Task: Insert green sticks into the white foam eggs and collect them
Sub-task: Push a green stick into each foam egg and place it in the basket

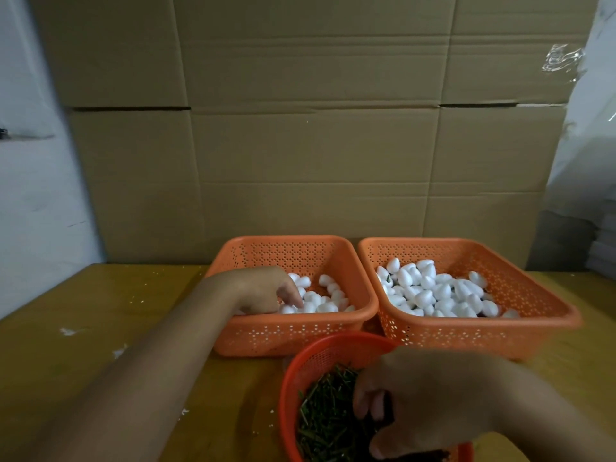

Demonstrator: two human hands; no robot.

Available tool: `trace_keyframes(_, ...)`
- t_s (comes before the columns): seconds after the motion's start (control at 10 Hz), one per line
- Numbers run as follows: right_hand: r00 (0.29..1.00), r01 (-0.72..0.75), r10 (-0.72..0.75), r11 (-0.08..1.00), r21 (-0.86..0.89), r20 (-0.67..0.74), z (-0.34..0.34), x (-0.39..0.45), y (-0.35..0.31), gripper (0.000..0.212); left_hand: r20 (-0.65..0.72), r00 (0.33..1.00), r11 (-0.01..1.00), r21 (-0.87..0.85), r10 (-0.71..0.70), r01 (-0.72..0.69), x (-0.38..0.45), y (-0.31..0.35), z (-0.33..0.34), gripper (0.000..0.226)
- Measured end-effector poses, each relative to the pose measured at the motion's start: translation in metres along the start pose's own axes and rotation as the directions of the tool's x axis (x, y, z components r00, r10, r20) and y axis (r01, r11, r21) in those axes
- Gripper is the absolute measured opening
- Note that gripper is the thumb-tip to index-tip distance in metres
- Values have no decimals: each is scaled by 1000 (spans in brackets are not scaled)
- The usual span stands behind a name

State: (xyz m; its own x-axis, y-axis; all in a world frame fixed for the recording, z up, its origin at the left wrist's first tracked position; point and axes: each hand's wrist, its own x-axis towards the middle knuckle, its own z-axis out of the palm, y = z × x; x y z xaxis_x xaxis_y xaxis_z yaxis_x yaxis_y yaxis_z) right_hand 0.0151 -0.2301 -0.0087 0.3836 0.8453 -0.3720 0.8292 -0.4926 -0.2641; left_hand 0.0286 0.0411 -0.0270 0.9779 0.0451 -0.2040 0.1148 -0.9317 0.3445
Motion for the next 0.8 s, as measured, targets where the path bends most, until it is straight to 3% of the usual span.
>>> trace_keyframes(0.2,1000,22,-22,1000,10,-19,1,0,5,38,-54,998,998,56,33,-30,3,1,-3,32)
trace_keyframes(0.4,999,20,-20,1000,3,-37,5,4,8,38,-278,956,978,-158,91,-139,-10,-7,-5,14)
trace_keyframes(0.6,1000,22,-23,1000,-10,-22,7,7,10,36,-476,867,929,-234,147,-286,-24,0,9,29)
trace_keyframes(0.8,988,20,-30,998,-65,-152,15,16,14,37,-576,790,847,-299,208,-441,-38,20,19,39)
